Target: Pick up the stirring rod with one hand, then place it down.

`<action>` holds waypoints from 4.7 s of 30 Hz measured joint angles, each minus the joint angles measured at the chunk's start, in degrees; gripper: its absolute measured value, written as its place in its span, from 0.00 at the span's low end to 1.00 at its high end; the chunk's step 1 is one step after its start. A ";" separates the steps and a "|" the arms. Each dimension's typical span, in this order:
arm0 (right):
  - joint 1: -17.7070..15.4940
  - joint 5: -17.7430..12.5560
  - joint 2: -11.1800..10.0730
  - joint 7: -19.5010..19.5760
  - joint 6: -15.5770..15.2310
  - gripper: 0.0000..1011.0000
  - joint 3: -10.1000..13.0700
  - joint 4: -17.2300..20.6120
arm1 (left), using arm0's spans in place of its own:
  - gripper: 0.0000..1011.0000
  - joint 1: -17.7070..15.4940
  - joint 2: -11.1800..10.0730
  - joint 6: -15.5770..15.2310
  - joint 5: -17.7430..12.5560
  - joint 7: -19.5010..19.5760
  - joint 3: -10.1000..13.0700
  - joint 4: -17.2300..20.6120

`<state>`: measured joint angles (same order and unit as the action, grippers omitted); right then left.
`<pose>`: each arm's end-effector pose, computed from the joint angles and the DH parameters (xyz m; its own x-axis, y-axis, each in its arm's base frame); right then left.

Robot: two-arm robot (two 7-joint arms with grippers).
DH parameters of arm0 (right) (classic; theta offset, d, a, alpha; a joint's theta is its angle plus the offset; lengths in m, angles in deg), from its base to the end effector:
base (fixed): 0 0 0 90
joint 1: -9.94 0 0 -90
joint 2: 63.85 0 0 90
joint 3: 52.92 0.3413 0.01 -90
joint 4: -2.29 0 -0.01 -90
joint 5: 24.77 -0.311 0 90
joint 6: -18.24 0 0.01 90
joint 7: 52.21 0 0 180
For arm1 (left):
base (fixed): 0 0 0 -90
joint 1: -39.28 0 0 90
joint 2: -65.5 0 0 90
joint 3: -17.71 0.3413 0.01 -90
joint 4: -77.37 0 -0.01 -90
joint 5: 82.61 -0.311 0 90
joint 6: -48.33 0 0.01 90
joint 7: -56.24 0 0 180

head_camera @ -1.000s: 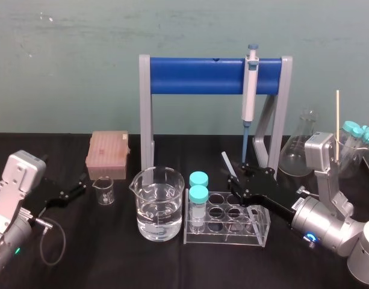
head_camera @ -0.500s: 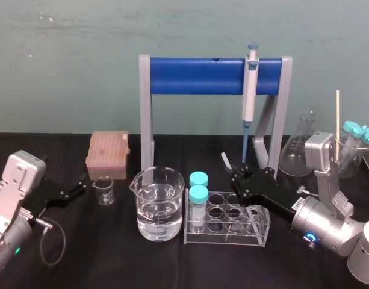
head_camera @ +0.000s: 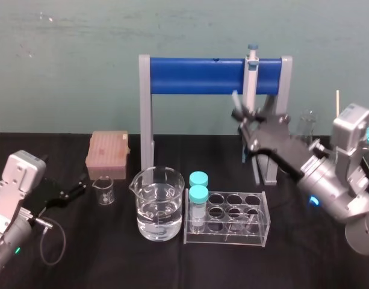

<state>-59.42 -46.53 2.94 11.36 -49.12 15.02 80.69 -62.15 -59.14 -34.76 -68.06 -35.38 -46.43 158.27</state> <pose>0.4302 -0.0523 -0.2930 0.6190 -0.7349 0.2770 0.6704 0.6782 0.3011 0.3685 0.1112 -0.3441 0.2923 0.8803 0.3736 -0.9553 0.2873 0.0702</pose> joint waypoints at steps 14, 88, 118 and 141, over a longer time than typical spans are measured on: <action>-1.45 -3.48 2.78 -5.34 12.22 0.07 2.30 -4.38 | 0.99 0.00 0.00 0.00 0.00 0.00 0.00 0.00; -2.63 -5.41 3.26 -7.40 12.04 0.07 3.48 -6.29 | 0.99 0.00 0.00 0.00 0.00 0.00 0.00 0.00; -2.63 -5.41 3.26 -7.40 12.04 0.07 3.48 -6.29 | 0.99 0.00 0.00 0.00 0.00 0.00 0.00 0.00; -2.63 -5.41 3.26 -7.40 12.04 0.07 3.48 -6.29 | 0.99 0.00 0.00 0.00 0.00 0.00 0.00 0.00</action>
<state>-62.05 -51.94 6.21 3.97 -37.09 18.51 74.40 -62.15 -59.14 -34.76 -68.06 -35.38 -46.43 158.27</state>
